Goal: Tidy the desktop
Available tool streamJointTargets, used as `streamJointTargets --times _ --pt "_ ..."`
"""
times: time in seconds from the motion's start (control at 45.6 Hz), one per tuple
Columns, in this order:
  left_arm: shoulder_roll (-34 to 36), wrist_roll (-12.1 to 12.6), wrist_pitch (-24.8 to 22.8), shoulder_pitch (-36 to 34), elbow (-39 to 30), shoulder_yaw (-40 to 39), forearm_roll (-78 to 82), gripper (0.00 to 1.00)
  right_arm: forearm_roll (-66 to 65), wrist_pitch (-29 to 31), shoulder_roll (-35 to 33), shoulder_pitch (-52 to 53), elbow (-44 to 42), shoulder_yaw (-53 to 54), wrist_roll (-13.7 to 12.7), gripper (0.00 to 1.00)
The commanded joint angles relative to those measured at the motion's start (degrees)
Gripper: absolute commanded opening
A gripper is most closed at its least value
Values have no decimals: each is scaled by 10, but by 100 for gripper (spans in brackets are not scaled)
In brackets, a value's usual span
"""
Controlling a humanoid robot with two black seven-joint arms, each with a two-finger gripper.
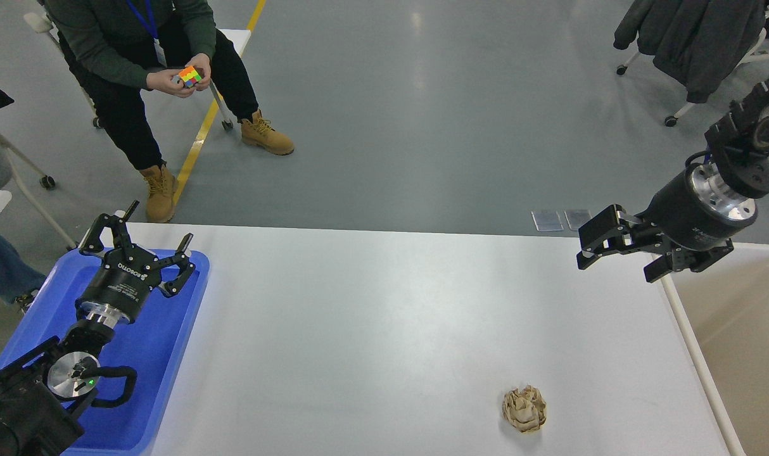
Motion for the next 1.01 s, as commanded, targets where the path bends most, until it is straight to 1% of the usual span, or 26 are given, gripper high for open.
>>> streamJointTargets --times 0.0,0.417,0.636,0.702,0.812,0.856,0.987 --pt "0 0 0 0 0 0 0 99 0 0 -47 -23 -1 54 -1 100" --pt "0 0 0 0 0 -1 0 99 -7 -1 -55 -32 -15 51 0 100" --pt "0 0 0 0 0 0 0 99 15 -7 -51 -39 -13 43 0 100" --pt "0 0 0 0 0 0 0 99 31 -14 -51 -44 -13 42 0 100" --pt "0 0 0 0 0 0 0 99 18 -32 -48 -64 -10 41 1 100" --pt "0 0 0 0 0 0 0 99 -1 -44 -36 -65 -10 41 1 100" --pt "0 0 0 0 0 0 0 99 -61 -74 36 -77 -9 40 2 100"
